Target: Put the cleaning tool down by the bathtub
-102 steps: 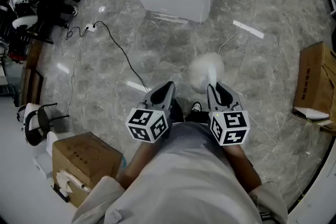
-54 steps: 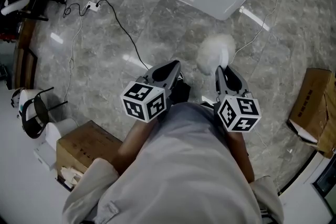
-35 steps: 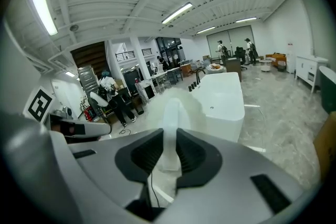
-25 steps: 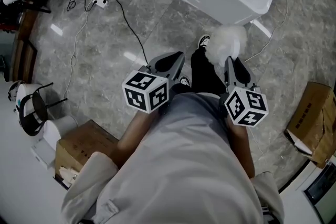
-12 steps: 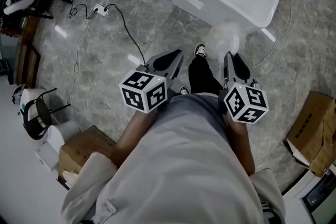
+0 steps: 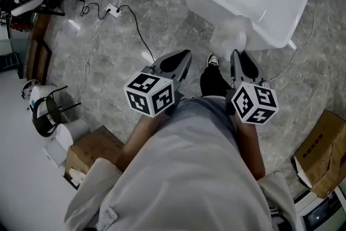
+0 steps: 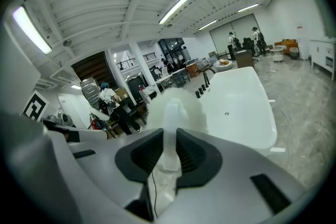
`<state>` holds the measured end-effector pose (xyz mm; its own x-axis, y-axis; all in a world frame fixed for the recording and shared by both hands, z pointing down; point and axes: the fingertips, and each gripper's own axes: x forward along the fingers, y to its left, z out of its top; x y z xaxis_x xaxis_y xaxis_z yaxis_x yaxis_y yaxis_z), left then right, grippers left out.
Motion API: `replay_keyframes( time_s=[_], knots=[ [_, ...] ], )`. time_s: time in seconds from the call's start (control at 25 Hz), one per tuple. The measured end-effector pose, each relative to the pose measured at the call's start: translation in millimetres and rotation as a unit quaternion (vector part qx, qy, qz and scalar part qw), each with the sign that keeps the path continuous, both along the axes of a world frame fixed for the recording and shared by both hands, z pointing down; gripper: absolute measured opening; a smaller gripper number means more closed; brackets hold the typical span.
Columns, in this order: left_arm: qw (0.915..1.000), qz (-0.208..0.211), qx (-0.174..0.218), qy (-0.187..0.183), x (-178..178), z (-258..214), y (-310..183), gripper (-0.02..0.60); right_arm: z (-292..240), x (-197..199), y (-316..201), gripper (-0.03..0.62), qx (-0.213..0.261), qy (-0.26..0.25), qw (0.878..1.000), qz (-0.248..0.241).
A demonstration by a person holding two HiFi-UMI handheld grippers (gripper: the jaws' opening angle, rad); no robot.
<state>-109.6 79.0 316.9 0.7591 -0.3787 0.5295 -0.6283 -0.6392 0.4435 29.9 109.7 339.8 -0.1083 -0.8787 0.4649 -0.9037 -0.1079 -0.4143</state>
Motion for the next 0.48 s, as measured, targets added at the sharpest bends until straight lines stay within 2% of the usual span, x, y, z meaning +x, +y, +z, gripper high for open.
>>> replay_keyframes(
  time_s=[0.2, 0.48],
  knots=[
    [0.9998, -0.011, 0.01, -0.01, 14.4, -5.1, -38.1, 0.009, -0.9, 17.9, -40.9, 0.069, 0.008, -0.01, 1.0, -0.01],
    [0.9995, -0.022, 0.021, -0.001, 44.4, -13.7, -86.9, 0.009, -10.4, 54.5, -90.6, 0.069, 0.019, -0.004, 1.0, -0.015]
  ],
)
